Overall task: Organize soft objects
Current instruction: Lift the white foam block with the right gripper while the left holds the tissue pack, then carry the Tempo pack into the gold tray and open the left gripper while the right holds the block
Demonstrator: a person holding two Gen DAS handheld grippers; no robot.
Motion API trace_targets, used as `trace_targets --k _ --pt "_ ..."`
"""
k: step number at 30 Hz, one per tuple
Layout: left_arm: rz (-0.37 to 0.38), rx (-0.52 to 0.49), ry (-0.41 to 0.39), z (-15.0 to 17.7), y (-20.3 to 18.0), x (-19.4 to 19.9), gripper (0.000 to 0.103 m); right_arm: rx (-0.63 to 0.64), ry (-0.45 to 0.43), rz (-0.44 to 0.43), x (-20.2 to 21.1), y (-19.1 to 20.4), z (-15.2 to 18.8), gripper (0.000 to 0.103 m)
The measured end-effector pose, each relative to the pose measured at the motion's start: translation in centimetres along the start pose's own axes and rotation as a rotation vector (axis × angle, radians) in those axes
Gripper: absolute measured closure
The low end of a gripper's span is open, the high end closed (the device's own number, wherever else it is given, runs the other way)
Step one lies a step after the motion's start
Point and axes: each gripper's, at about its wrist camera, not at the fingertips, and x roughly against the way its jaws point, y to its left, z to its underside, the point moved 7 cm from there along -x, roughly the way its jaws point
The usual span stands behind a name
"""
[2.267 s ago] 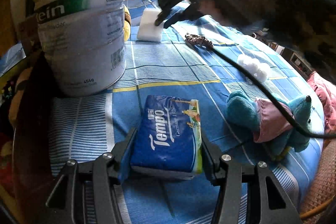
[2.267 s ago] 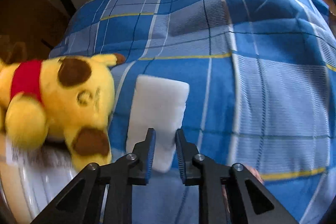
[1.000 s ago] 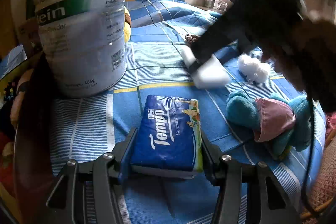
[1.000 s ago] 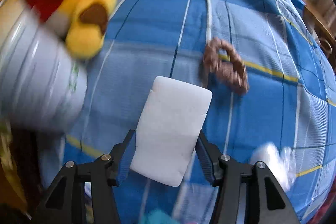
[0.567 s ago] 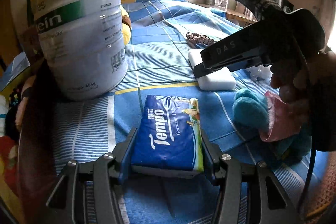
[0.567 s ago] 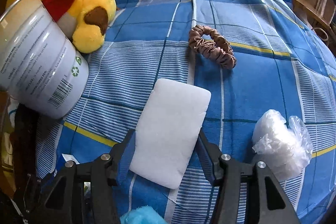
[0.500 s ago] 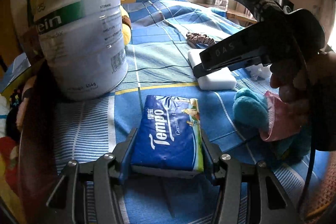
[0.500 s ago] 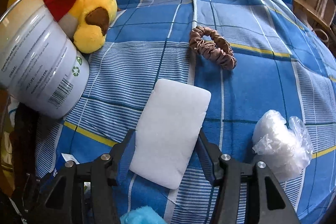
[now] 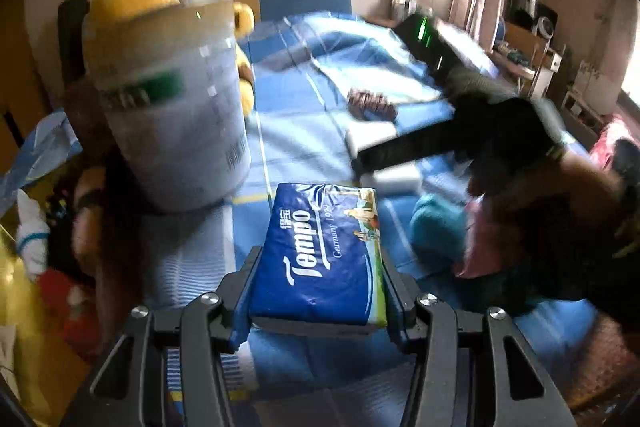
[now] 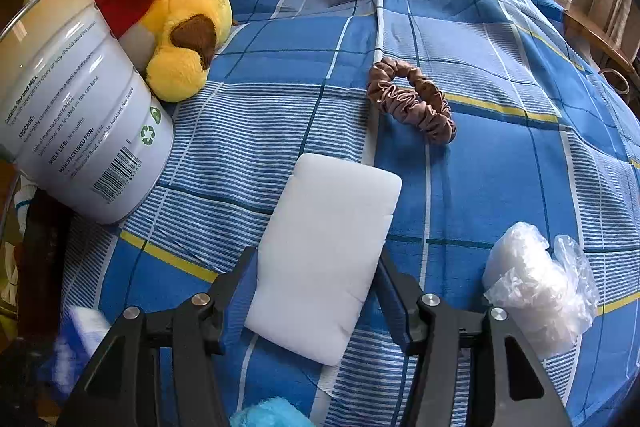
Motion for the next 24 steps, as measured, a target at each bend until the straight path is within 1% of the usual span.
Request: trace_targets --k 6,11,18,23,24 --pt "-0.011 0.038 -0.053 -1.5 1.2 3.9 0.05 0.013 -0.011 0.009 0.0 0.0 -0.1 0.046" --pt "-0.06 0.083 -0.069 -2.0 4.0 6.2 0.05 0.021 -0.022 0.019 0.1 0.0 -0.1 0.046" --pt "-0.166 0.175 -0.049 -0.1 9.9 8.3 0.05 0.021 -0.023 0.02 0.1 0.0 -0.1 0.046" --pt "-0.244 0.256 -0.029 2.0 15.1 9.3 0.05 0.026 -0.024 0.03 0.1 0.1 -0.1 0.046" --pt "-0.249 0.274 -0.023 2.4 15.8 9.4 0.05 0.026 -0.023 0.031 0.1 0.0 -0.1 0.046"
